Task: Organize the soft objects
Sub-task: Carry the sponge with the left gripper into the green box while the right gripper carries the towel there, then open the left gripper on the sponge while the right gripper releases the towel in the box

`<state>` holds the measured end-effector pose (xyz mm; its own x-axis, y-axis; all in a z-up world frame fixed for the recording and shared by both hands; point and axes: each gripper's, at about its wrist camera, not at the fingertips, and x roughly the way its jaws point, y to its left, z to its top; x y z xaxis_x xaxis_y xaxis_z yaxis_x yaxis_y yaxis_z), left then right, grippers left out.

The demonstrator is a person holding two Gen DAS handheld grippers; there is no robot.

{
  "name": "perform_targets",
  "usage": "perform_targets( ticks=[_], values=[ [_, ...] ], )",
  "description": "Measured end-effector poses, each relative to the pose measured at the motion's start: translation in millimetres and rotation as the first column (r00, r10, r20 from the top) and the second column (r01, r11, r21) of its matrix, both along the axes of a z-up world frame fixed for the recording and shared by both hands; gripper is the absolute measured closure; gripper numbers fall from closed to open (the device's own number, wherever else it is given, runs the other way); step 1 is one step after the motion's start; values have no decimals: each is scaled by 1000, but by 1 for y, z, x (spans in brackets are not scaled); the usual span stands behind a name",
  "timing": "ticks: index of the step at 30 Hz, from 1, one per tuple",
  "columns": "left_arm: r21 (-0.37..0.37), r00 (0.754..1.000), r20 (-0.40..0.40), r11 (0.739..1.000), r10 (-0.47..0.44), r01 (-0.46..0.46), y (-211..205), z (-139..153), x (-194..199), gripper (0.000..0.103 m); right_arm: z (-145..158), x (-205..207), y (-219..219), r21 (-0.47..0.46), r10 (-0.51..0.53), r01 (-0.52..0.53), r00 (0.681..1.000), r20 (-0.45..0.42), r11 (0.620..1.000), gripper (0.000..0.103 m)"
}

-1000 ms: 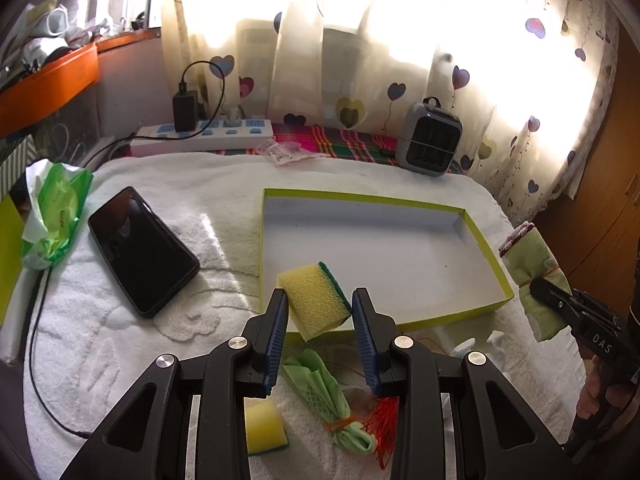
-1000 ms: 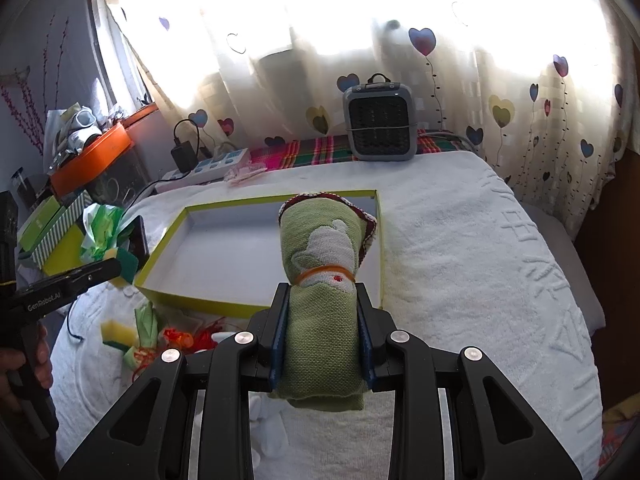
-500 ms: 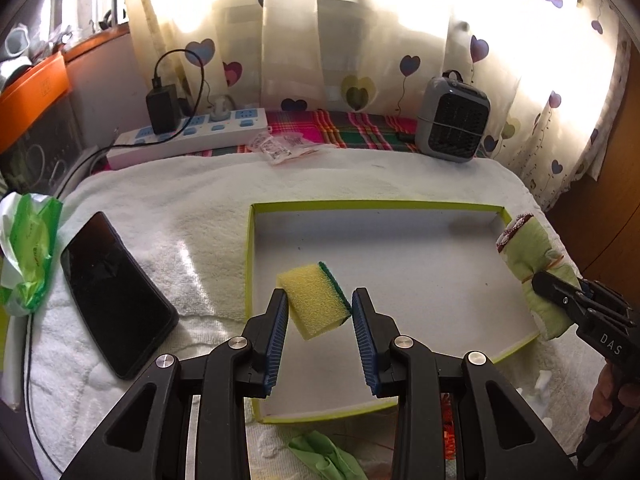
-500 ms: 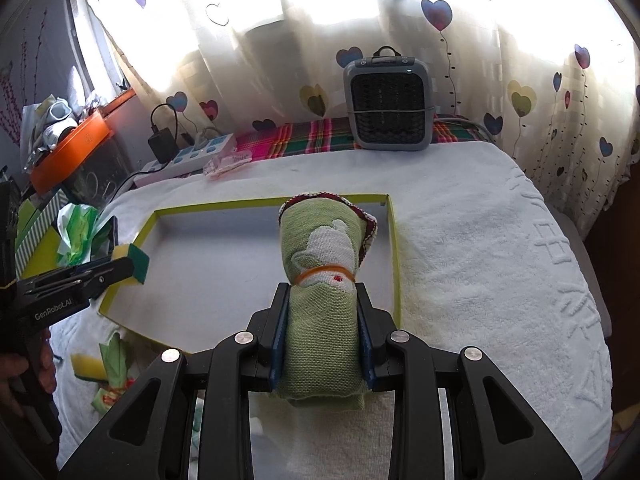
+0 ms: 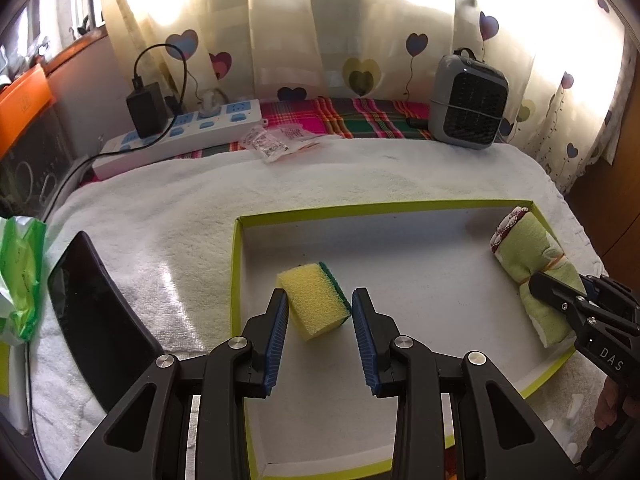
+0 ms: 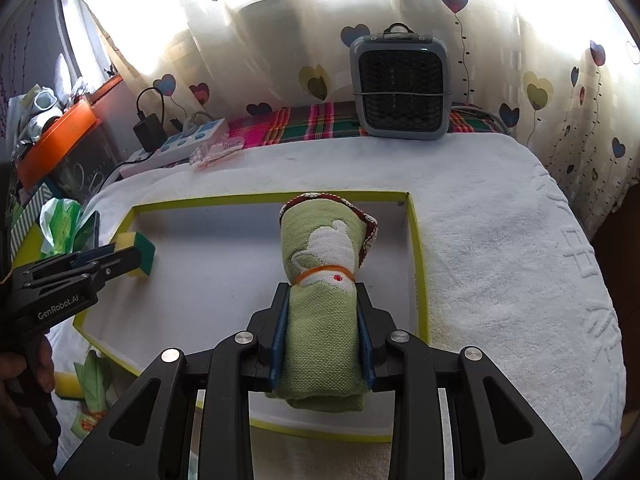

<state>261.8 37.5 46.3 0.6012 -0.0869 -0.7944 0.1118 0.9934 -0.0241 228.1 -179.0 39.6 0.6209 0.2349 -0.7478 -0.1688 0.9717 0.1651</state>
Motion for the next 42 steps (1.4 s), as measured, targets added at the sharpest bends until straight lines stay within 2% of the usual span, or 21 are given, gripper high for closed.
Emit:
perform_targets(
  ticks=[12,20,24,31,42],
  values=[
    [6,999,-34,1000,14,-14,1,-12,9,72,-4,2,6,-56,-6,8,1000,26,998,69],
    [15,999,-26,1000,27,-27,2,-11,8,71,-3,2,6,-74,-17,20,999,39,997,68],
    [10,999,-28,1000,30,-30,2,-11,8,70,-2,1,7,-76,-23,26,999,43,997,64],
    [-8,999,-23,1000,26,-27,4,-7,4,62,3,-3,7,-85,-36,42,997,73,996,56],
    [-20,1000,10,999,29,-29,4,8,-14,55,13,-17,9,-76,-42,50,994,101,996,51]
  ],
)
